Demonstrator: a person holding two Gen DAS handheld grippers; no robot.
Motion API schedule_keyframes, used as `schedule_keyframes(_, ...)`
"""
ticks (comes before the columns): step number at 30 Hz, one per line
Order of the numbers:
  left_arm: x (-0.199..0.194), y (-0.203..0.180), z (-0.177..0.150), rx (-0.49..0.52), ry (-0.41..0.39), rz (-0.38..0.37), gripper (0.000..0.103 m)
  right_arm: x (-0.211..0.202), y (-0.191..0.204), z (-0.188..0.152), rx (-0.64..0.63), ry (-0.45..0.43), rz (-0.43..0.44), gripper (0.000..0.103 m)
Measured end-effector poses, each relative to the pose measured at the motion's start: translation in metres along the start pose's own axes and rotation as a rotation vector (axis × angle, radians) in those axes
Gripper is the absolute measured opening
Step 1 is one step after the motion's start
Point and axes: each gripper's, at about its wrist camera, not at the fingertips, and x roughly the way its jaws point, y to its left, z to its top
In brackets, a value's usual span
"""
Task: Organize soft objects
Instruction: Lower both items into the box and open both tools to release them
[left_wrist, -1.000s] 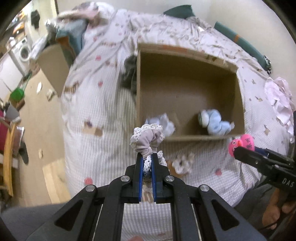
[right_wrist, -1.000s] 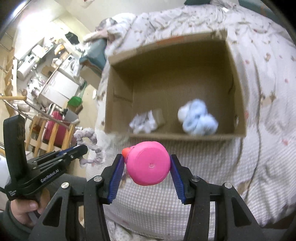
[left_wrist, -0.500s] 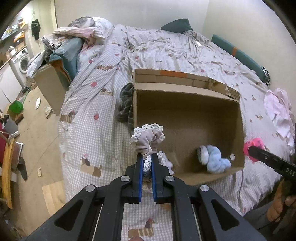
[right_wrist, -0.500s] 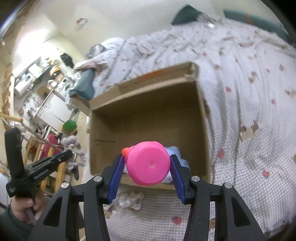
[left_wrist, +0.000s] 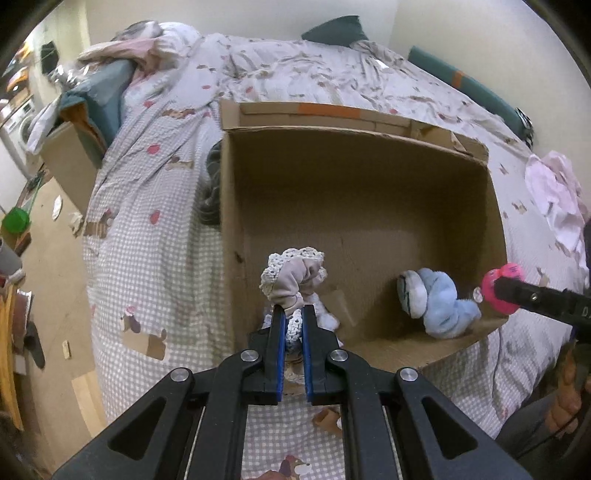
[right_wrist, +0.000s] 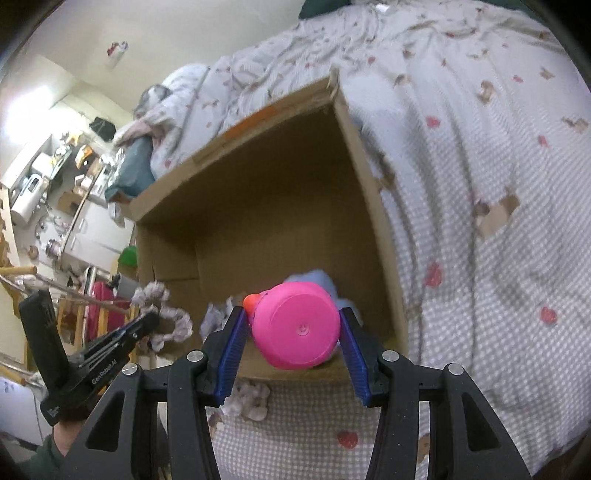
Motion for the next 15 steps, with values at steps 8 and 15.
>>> schedule_keyframes(8,0.007,-0.003,-0.002,0.002,0.03,-0.014,0.007,0.027,0.021,-0.016,-0.076,0.088,0.005,0.053)
schedule_keyframes(15,0.008,-0.005,-0.006,0.01,0.041,-0.019,0.008,0.04,0.027,-0.019,-0.092,0.123,-0.003,0.053)
